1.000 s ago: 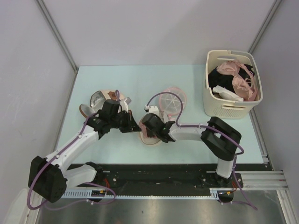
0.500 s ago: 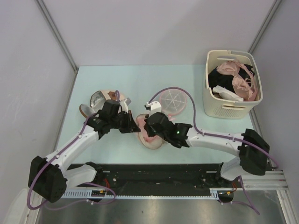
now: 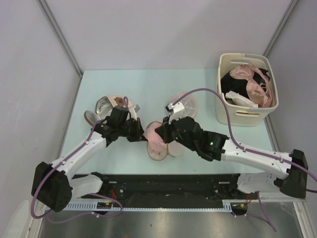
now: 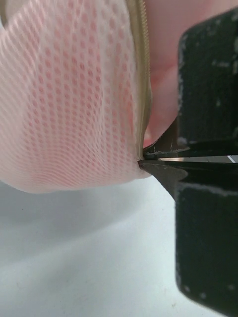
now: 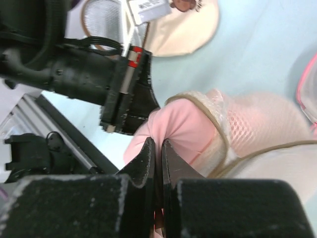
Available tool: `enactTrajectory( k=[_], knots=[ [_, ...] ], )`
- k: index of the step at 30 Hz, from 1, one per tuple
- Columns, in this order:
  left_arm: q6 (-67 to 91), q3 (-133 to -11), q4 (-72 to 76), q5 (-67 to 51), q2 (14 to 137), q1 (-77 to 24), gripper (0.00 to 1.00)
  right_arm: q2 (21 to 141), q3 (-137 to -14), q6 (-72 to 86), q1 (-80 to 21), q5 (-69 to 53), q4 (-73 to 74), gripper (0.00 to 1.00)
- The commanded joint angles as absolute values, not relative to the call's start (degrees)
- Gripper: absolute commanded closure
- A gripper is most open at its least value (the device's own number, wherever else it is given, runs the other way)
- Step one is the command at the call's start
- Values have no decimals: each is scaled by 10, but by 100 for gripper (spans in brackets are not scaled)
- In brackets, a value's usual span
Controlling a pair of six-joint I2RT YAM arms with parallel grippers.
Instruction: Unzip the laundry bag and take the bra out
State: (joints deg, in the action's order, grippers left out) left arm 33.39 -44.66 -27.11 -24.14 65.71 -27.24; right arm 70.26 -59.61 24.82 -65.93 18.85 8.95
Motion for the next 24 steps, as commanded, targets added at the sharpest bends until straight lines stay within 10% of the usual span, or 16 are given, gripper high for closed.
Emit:
enactTrajectory(
  k=[1, 13, 24],
  knots=[
    [315, -444, -258, -240, 659, -274, 100, 679, -590, 228, -654, 153, 64, 100],
    [320, -446, -251, -245, 679, -273, 100, 610, -591, 291, -599, -58, -107, 100],
    [321, -439, -250, -248, 675, -273, 100, 562, -706, 221, -507, 11, -90, 100]
  ],
)
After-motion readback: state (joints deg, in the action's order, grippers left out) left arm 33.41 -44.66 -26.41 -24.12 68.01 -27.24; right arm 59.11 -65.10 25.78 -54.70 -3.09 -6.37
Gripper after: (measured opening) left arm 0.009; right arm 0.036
